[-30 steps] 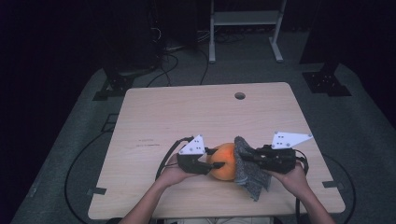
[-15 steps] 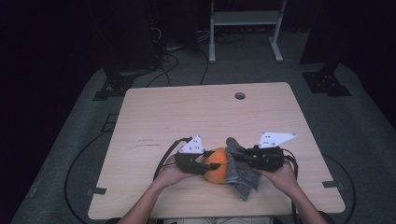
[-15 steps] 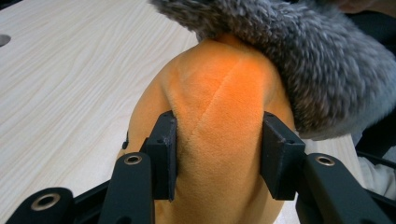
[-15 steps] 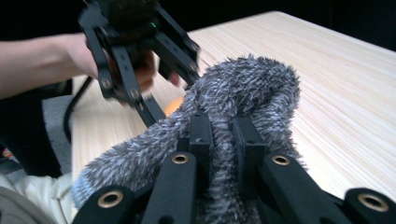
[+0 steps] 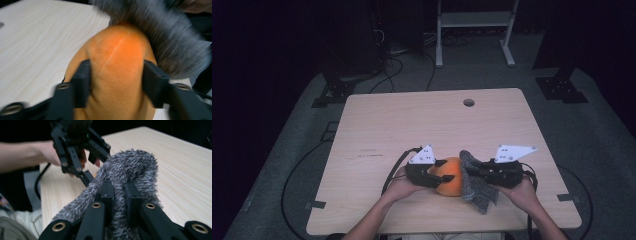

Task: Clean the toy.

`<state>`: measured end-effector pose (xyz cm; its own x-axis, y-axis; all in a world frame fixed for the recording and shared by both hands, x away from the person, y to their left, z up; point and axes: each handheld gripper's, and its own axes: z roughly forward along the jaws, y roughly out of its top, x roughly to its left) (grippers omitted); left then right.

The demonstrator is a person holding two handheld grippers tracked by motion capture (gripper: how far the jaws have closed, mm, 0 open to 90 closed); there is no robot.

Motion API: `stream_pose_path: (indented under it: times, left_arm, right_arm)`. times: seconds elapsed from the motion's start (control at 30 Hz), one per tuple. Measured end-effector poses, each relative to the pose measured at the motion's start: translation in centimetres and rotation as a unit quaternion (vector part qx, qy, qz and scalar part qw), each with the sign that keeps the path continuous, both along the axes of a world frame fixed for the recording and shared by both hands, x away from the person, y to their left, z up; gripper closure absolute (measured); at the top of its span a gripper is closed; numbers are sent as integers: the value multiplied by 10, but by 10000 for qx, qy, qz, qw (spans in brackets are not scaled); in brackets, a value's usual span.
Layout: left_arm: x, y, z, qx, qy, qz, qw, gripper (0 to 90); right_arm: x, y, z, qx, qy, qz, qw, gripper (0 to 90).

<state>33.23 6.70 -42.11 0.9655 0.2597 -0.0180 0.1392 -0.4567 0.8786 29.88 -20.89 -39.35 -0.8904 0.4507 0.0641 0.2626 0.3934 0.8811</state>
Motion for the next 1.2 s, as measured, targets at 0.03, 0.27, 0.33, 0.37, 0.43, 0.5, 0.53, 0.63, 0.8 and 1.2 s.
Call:
stream_pose_path:
  times: [0.03,0.27,0.33,0.37,0.43,0.5,0.53,0.63,0.8,1.2]
  left_arm:
    - [-1,2,0,-59,-88,-25,9999,371]
    - [18,7,-13,-198,722,162,9971,60]
    - [20,3,-18,-261,827,105,9962,86]
    - [20,3,-18,-261,827,105,9962,142]
    - [18,0,-18,-216,686,127,9973,232]
    - [16,-1,-16,-192,644,150,9976,288]
    - [15,-1,-15,-185,624,166,9977,288]
    - [14,0,-12,-253,604,234,9976,376]
    - [6,2,6,-216,214,320,9990,419]
    - [8,21,5,-80,157,624,9979,438]
  right_arm:
    - [0,0,0,0,0,0,10000,797]
    - [1,-14,-11,54,196,-46,9998,796]
    - [0,-18,-14,89,205,-66,9997,795]
    - [0,-18,-14,89,205,-66,9997,795]
    - [0,-22,-18,78,230,-135,9996,795]
    - [2,-35,-26,124,409,-262,9987,796]
    - [2,-35,-26,124,409,-262,9987,796]
    - [1,-44,-33,-126,456,-460,9978,793]
    - [-4,-48,-18,217,264,-450,9984,793]
    - [19,0,-12,20,91,-152,9998,795]
